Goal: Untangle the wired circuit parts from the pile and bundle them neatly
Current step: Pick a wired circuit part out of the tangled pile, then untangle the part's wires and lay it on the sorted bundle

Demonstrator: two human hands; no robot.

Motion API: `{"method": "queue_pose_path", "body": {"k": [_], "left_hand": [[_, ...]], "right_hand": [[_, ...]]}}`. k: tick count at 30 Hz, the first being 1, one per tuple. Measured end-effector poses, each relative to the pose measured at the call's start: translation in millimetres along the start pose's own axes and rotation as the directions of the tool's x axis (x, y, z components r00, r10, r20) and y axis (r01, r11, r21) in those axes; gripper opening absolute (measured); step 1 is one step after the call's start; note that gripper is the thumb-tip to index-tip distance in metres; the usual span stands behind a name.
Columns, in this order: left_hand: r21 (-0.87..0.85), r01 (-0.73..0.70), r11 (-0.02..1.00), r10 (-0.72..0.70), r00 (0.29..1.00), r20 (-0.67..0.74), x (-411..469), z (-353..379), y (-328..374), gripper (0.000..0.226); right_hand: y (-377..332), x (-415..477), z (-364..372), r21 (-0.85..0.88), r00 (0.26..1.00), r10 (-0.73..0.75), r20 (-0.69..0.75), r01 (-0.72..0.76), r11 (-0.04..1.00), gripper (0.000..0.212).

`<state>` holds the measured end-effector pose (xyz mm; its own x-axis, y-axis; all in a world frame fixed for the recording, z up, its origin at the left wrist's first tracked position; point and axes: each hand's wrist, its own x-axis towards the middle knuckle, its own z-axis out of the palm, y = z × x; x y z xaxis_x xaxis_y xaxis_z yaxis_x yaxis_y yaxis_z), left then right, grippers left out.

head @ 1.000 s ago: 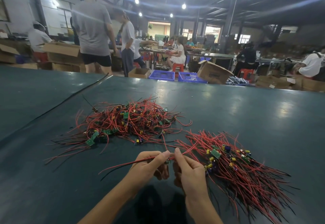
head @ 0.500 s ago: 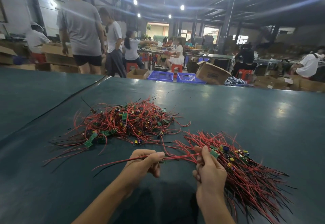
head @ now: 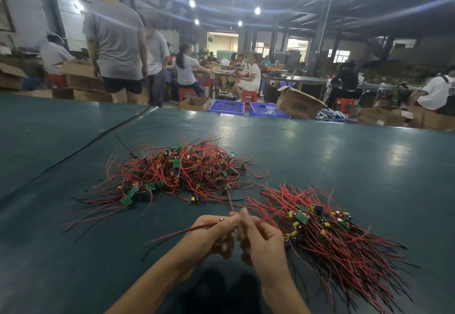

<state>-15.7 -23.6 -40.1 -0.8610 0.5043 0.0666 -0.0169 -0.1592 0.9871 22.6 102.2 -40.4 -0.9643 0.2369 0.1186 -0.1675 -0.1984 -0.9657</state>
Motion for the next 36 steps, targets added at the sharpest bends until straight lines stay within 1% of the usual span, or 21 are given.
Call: {"method": "queue_pose_path", "body": {"k": [2,4,7,8,9,10,11,12,13,14,15,17,19,21,23,26,28,29,32,34,36], "left_hand": [[0.043,0.034,0.998,-0.035,0.999,0.026,-1.1,0.3,0.1,0.04],[0.052,0.053,0.997,-0.053,0.999,0.002,-0.9,-0.5,0.5,0.035],[0.05,0.097,0.994,-0.09,0.988,-0.127,2.3,-5.2,0.7,0.03],[0.116,0.08,0.99,-0.057,0.981,-0.186,3.8,-9.1,0.2,0.025],[0.243,0.048,0.969,0.017,0.966,-0.258,5.2,-14.8,-0.9,0.019],[0.429,0.021,0.903,0.136,0.933,-0.332,6.3,-23.4,-2.3,0.013],[0.634,0.027,0.773,0.279,0.883,-0.378,5.8,-33.3,-2.9,0.009],[0.79,0.057,0.611,0.413,0.828,-0.379,4.3,-44.3,-2.3,0.003],[0.876,0.098,0.471,0.513,0.778,-0.363,2.6,-55.7,-0.9,0.006],[0.913,0.147,0.381,0.57,0.74,-0.357,1.7,-68.9,-0.2,0.014],[0.919,0.214,0.332,0.589,0.714,-0.379,1.3,-83.2,0.1,0.022],[0.863,0.41,0.294,0.526,0.684,-0.505,0.0,-110.5,0.8,0.039],[0.757,0.592,0.276,0.375,0.659,-0.652,-4.3,-132.9,-0.4,0.054],[0.694,0.679,0.241,0.235,0.653,-0.72,-8.1,-147.3,-3.8,0.061],[0.685,0.702,0.196,0.205,0.654,-0.728,-8.1,-153.2,-7.8,0.059],[0.688,0.698,0.201,0.288,0.629,-0.722,-5.7,-151.4,-9.1,0.05],[0.718,0.668,0.196,0.339,0.641,-0.689,-4.8,-146.9,-10.9,0.043],[0.742,0.632,0.225,0.374,0.647,-0.664,-4.5,-142.9,-10.8,0.041],[0.839,0.411,0.357,0.538,0.644,-0.545,-3.0,-123.3,-5.4,0.035],[0.897,0.26,0.357,0.645,0.626,-0.438,-0.3,-105.5,-0.3,0.032],[0.938,0.111,0.327,0.717,0.617,-0.323,2.0,-84.9,4.1,0.029]], "right_hand": [[0.6,-1.6,4.8,-0.018,1.0,0.023,0.016,-0.023,1.0,0.033],[-0.3,-1.2,3.4,-0.055,0.999,0.043,-0.021,-0.044,0.998,0.035],[0.8,2.4,-5.1,-0.053,0.981,0.087,-0.175,-0.097,0.994,0.04],[0.9,4.2,-7.7,-0.014,0.964,0.105,-0.243,-0.111,0.994,0.042],[0.8,6.6,-10.8,0.047,0.943,0.128,-0.307,-0.12,0.992,0.044],[0.1,8.8,-14.3,0.123,0.919,0.164,-0.359,-0.127,0.984,0.045],[-0.9,10.9,-18.4,0.203,0.896,0.204,-0.393,-0.132,0.97,0.044],[-2.5,12.3,-22.6,0.285,0.88,0.249,-0.405,-0.138,0.949,0.038],[-4.1,13.4,-26.0,0.368,0.871,0.298,-0.392,-0.149,0.918,0.034],[-5.7,13.8,-28.6,0.451,0.865,0.349,-0.36,-0.166,0.877,0.031],[-7.0,14.1,-30.3,0.521,0.862,0.389,-0.324,-0.18,0.835,0.027],[-7.2,14.8,-32.1,0.596,0.856,0.435,-0.279,-0.201,0.777,0.019],[-6.1,15.4,-31.4,0.617,0.845,0.455,-0.28,-0.205,0.76,0.028],[-5.5,16.4,-30.4,0.617,0.838,0.457,-0.297,-0.196,0.762,0.038],[-6.1,15.9,-29.3,0.597,0.838,0.45,-0.308,-0.198,0.778,0.039],[-6.2,15.6,-28.9,0.56,0.834,0.44,-0.333,-0.2,0.804,0.039],[-6.1,15.2,-28.6,0.529,0.831,0.426,-0.359,-0.195,0.826,0.041],[-5.9,15.0,-28.6,0.513,0.831,0.415,-0.371,-0.189,0.837,0.042],[-6.1,14.0,-27.8,0.491,0.838,0.383,-0.389,-0.164,0.856,0.043],[-6.4,13.7,-26.5,0.478,0.844,0.374,-0.384,-0.164,0.863,0.04],[-5.8,13.5,-25.4,0.456,0.854,0.367,-0.369,-0.178,0.872,0.033]]}}
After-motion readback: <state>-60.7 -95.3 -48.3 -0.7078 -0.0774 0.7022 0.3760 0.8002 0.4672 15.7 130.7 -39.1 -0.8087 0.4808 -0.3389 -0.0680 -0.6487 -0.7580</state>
